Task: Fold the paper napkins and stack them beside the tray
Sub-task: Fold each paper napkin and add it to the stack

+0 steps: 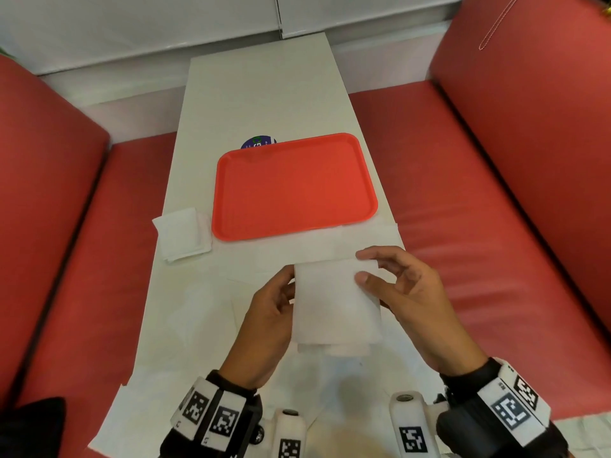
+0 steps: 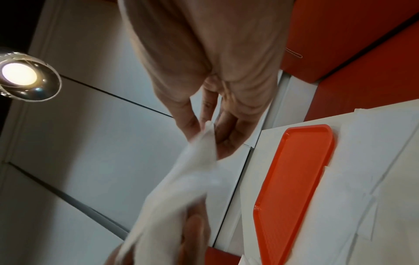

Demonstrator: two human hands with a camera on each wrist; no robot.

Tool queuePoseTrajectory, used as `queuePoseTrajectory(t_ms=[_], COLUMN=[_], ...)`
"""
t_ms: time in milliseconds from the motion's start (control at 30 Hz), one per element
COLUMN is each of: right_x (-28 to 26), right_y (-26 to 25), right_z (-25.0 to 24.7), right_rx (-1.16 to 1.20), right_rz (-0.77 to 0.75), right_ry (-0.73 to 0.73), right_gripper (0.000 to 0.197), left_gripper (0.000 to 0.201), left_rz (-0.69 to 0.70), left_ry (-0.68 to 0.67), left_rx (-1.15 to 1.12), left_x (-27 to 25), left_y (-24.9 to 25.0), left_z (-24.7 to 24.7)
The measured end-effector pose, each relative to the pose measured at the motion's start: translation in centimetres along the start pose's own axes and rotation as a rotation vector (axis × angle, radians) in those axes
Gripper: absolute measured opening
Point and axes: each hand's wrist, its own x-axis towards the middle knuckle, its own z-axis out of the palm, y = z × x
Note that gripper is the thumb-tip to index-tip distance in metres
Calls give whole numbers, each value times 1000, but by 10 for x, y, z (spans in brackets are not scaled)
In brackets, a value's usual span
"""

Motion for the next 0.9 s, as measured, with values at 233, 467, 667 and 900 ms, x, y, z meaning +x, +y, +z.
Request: queuePoseTrajectory(t_ms=[233, 467, 667, 900], right_x=[-8, -15, -17, -14], right_y=[2, -3, -1, 9], right_z=[2, 16, 34, 76], right_rx=[-62, -117, -130, -117], right_rz=[-27, -77, -66, 93], right_ry=[-14, -21, -17, 15], right_gripper=[32, 36, 41, 15], left_gripper=[33, 49, 23, 6], left_rz=[-122, -96, 17, 62], left_ry=[25, 107, 140, 203], left_rx=[-182, -167, -63, 67], left_x=[-4, 0, -4, -15], left_y=[7, 9, 5, 1], left_z=[0, -8, -19, -58])
